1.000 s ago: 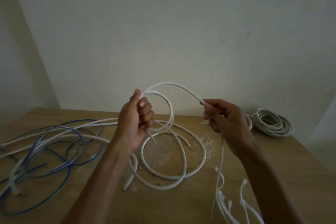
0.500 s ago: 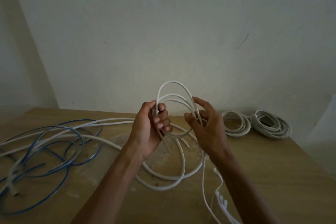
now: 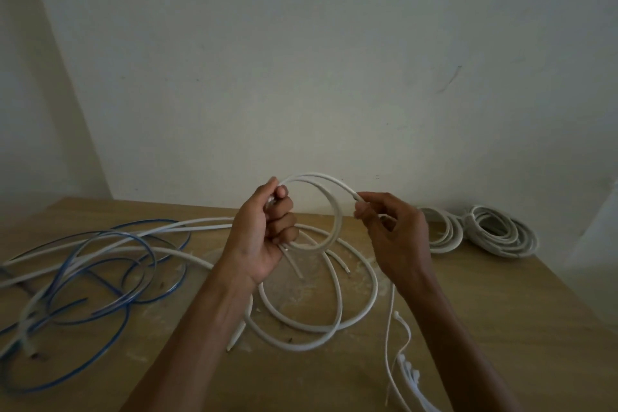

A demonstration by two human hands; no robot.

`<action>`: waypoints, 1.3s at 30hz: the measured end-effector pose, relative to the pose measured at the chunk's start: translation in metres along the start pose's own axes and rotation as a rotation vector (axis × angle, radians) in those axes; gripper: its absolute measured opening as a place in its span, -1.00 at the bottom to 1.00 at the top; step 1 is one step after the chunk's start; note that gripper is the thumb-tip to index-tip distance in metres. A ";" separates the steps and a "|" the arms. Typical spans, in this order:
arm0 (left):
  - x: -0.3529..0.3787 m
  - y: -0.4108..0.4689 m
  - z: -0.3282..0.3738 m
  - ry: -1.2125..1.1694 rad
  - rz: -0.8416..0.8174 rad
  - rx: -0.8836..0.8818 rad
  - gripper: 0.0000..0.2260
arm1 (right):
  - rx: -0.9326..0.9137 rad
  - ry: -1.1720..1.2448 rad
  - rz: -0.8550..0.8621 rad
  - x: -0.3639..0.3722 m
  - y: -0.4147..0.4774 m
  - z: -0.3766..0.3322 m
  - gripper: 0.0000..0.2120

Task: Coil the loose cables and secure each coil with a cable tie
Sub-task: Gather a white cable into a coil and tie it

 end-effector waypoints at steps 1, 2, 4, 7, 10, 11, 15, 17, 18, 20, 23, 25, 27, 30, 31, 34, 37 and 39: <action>-0.002 0.000 0.004 0.026 0.008 0.016 -0.69 | 0.009 -0.003 -0.003 -0.003 0.001 0.003 -0.85; -0.004 0.000 0.007 0.047 0.014 0.023 -0.68 | 0.016 0.004 -0.008 -0.006 0.002 0.005 -0.84; -0.006 0.000 0.009 0.084 0.026 0.022 -0.65 | 0.007 -0.049 0.003 -0.009 0.003 0.007 -0.79; -0.006 0.000 0.004 0.156 0.031 0.017 -0.60 | -0.027 -0.173 -0.033 -0.005 0.001 0.001 -0.65; 0.000 -0.002 -0.002 0.181 0.008 -0.035 -0.55 | -0.098 -0.218 -0.170 0.008 -0.004 -0.007 -0.50; 0.002 -0.003 -0.003 0.170 -0.002 -0.055 -0.53 | -0.138 -0.227 -0.197 0.012 -0.006 -0.008 -0.53; 0.002 -0.001 -0.004 0.121 0.025 -0.071 -0.50 | -0.176 -0.129 -0.133 0.016 -0.005 -0.008 -0.75; -0.002 0.001 -0.001 0.100 0.072 -0.039 -0.54 | -0.141 -0.079 -0.088 0.011 -0.004 -0.008 -0.81; -0.006 0.002 0.002 0.082 0.096 -0.017 -0.56 | -0.131 -0.080 -0.083 0.009 -0.003 -0.008 -0.83; -0.012 0.003 0.009 0.025 0.126 0.022 -0.58 | -0.101 -0.072 -0.130 0.003 0.000 -0.007 -0.80; -0.018 0.002 0.022 -0.053 0.142 0.078 -0.56 | 0.008 -0.023 -0.298 -0.010 0.001 -0.010 -0.63; -0.021 0.002 0.027 -0.093 0.167 0.105 -0.53 | 0.092 0.048 -0.400 -0.019 0.001 -0.016 -0.68; -0.024 0.003 0.027 -0.135 0.178 0.111 -0.51 | 0.064 0.093 -0.442 -0.024 0.001 -0.021 -0.79; -0.024 0.003 0.024 -0.218 0.170 0.092 -0.50 | -0.024 0.101 -0.498 -0.024 -0.001 -0.023 -0.93; -0.024 0.002 0.023 -0.248 0.163 0.085 -0.49 | -0.018 0.157 -0.546 -0.025 -0.002 -0.021 -0.84; -0.030 0.002 0.024 -0.321 0.158 0.091 -0.46 | 0.076 0.391 -0.772 -0.038 -0.005 -0.018 -0.73; -0.040 0.005 0.031 -0.386 0.155 0.114 -0.45 | 0.107 0.370 -0.713 -0.053 -0.001 -0.014 -0.80; -0.042 0.006 0.035 -0.393 0.149 0.127 -0.46 | 0.117 0.305 -0.451 -0.058 0.007 -0.008 -0.75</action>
Point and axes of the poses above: each hand's wrist, its own y-axis towards the middle knuckle, its own x-axis out of the palm, z = x × y, the point moved 3 cm from there along y, towards the middle knuckle, and after that the axes turned 6 degrees about -z, right-handed, at the moved point
